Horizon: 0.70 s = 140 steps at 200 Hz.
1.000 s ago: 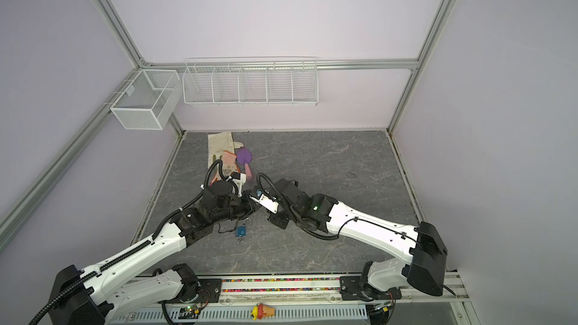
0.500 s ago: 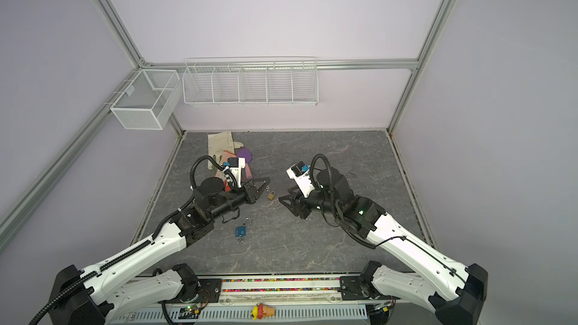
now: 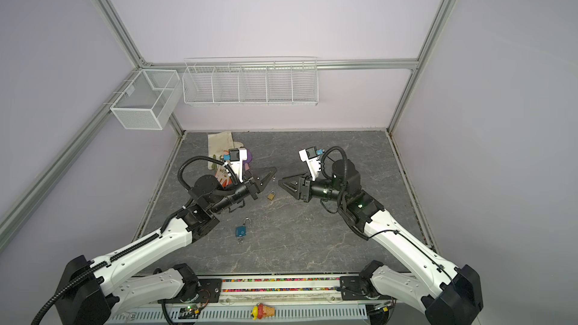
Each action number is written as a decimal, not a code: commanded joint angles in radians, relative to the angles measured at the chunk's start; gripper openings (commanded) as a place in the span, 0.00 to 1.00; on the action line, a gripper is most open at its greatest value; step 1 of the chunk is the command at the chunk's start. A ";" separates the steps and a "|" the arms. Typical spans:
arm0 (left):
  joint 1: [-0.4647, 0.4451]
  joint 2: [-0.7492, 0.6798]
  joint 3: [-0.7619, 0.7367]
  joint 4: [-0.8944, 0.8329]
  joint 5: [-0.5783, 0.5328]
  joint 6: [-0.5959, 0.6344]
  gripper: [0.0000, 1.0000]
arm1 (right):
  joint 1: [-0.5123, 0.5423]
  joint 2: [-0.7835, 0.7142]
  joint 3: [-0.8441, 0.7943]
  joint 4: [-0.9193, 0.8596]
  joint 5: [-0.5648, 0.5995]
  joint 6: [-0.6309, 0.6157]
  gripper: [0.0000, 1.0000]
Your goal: Unlock with the key
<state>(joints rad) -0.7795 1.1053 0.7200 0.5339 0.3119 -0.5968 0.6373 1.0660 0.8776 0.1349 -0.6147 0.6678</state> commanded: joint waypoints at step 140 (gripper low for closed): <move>-0.006 0.026 0.032 0.134 0.128 -0.008 0.00 | -0.001 0.097 0.050 0.151 -0.101 0.031 0.24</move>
<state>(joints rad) -0.7803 1.1252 0.7227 0.6304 0.4065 -0.6014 0.6373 1.1473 0.8932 0.2432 -0.6895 0.6956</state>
